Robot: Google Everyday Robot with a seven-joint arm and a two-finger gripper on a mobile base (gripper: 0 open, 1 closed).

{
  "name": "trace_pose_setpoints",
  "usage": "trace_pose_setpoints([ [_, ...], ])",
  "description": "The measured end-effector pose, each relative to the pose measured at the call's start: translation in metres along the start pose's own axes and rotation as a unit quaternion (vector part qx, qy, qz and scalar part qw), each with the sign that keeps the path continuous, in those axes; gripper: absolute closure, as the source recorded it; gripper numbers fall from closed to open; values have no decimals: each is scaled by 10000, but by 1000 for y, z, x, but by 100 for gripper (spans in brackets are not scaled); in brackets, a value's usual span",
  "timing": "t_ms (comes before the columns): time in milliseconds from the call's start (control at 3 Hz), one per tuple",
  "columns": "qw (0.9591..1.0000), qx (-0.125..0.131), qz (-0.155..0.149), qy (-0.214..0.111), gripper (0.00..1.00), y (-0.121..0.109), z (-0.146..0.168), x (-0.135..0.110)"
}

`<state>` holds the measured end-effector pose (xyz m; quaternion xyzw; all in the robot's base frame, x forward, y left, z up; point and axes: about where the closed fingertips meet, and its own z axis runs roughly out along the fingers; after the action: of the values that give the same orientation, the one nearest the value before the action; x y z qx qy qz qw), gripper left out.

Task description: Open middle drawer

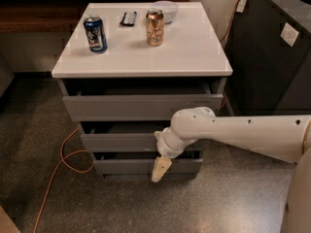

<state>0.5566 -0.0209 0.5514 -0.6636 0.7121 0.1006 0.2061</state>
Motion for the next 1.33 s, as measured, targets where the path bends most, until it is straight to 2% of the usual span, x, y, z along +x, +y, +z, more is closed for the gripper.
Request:
trace_pose_setpoints([
  [333,9997,0,-152,178,0,-3,30,8],
  [1000,9970,427,-438,467,0,-25,66,16],
  [1333,9956,556,-581,474,0,-40,84,16],
])
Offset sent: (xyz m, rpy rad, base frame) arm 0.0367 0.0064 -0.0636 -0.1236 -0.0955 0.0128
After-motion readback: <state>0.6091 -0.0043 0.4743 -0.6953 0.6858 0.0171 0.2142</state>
